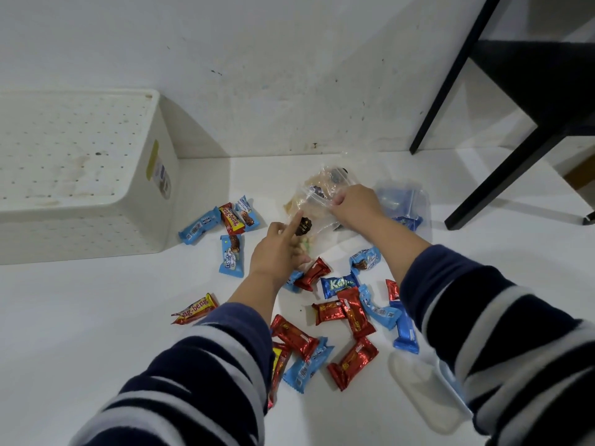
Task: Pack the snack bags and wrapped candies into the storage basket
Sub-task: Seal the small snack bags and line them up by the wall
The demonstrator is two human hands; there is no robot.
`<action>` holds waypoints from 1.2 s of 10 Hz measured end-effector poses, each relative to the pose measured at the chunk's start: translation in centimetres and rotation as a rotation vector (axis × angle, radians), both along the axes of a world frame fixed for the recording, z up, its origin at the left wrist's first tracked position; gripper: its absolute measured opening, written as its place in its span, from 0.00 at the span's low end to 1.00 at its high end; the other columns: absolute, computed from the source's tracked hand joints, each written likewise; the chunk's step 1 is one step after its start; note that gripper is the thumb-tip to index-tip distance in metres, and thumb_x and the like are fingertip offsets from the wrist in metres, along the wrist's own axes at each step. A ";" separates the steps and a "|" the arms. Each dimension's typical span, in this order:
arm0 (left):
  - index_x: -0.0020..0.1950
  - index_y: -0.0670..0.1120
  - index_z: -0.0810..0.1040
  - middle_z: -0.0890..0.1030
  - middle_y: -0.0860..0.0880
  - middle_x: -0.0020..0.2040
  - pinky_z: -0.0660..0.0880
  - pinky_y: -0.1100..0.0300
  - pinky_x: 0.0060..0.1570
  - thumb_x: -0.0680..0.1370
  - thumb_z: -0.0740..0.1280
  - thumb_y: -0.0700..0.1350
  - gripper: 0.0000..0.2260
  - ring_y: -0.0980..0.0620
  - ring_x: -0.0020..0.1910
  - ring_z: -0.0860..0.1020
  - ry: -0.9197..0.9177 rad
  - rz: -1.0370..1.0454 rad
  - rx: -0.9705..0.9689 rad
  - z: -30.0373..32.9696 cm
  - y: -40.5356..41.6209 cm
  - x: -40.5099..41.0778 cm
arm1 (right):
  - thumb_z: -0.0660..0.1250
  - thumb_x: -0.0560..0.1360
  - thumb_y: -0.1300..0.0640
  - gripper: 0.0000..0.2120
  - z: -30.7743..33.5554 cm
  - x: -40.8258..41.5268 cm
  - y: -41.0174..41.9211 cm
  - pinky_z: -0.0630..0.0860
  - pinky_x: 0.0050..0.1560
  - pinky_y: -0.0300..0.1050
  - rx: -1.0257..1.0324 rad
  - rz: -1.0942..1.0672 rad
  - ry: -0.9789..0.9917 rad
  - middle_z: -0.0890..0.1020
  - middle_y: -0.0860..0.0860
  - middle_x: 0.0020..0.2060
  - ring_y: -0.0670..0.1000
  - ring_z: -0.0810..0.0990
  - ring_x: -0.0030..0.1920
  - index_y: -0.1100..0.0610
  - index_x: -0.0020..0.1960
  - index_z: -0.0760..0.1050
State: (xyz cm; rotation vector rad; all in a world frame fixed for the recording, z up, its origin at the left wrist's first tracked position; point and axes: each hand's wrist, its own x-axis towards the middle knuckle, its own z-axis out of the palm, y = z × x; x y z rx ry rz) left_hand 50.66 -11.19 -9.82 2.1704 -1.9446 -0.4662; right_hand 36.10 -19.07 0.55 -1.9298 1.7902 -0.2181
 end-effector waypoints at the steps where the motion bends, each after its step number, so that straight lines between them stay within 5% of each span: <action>1: 0.78 0.55 0.52 0.68 0.43 0.68 0.76 0.49 0.54 0.74 0.71 0.49 0.38 0.42 0.57 0.75 0.162 0.029 -0.037 0.3 0.3 -0.2 | 0.64 0.75 0.63 0.09 -0.2 0.0 0.0 0.80 0.51 0.45 0.004 -0.018 -0.043 0.85 0.55 0.49 0.54 0.83 0.51 0.61 0.50 0.83; 3: 0.78 0.58 0.46 0.66 0.47 0.68 0.77 0.55 0.50 0.72 0.72 0.52 0.43 0.46 0.57 0.75 0.140 0.052 0.005 0.5 0.3 -0.3 | 0.63 0.77 0.58 0.11 0.1 0.7 -0.3 0.77 0.45 0.43 -0.007 0.032 -0.045 0.82 0.56 0.40 0.56 0.81 0.45 0.60 0.37 0.77; 5: 0.77 0.60 0.47 0.66 0.48 0.69 0.78 0.55 0.51 0.71 0.73 0.53 0.44 0.47 0.57 0.76 0.138 0.063 0.038 1.1 0.6 -0.6 | 0.61 0.79 0.58 0.13 -0.9 1.1 -0.3 0.71 0.37 0.38 -0.005 0.013 -0.045 0.83 0.57 0.44 0.54 0.79 0.43 0.64 0.48 0.81; 6: 0.77 0.60 0.47 0.65 0.48 0.69 0.78 0.54 0.51 0.71 0.74 0.53 0.44 0.47 0.57 0.76 0.153 0.063 0.038 1.1 0.7 -0.6 | 0.60 0.79 0.57 0.15 -0.9 1.3 -0.3 0.77 0.38 0.41 -0.017 0.018 -0.083 0.84 0.59 0.44 0.57 0.83 0.45 0.66 0.47 0.81; 7: 0.77 0.60 0.48 0.65 0.48 0.69 0.78 0.54 0.51 0.71 0.74 0.52 0.44 0.47 0.57 0.76 0.164 0.065 0.048 1.3 0.7 -0.6 | 0.58 0.79 0.58 0.14 -1.2 1.5 -0.6 0.80 0.51 0.48 -0.026 -0.009 -0.108 0.84 0.58 0.48 0.57 0.82 0.50 0.65 0.50 0.81; 9: 0.78 0.57 0.52 0.65 0.46 0.69 0.78 0.56 0.54 0.75 0.69 0.41 0.38 0.47 0.55 0.78 0.154 0.026 -0.004 1.3 1.1 -0.3 | 0.61 0.79 0.55 0.11 -1.7 1.6 -0.8 0.77 0.51 0.47 0.023 -0.020 -0.145 0.82 0.54 0.48 0.54 0.80 0.50 0.60 0.51 0.80; 12: 0.79 0.53 0.46 0.64 0.49 0.72 0.75 0.57 0.59 0.76 0.68 0.43 0.39 0.49 0.69 0.63 -0.058 -0.098 0.029 1.9 1.1 -0.6 | 0.62 0.77 0.55 0.06 -1.5 2.1 -1.0 0.80 0.53 0.52 0.012 -0.016 -0.168 0.82 0.54 0.51 0.55 0.80 0.51 0.53 0.45 0.77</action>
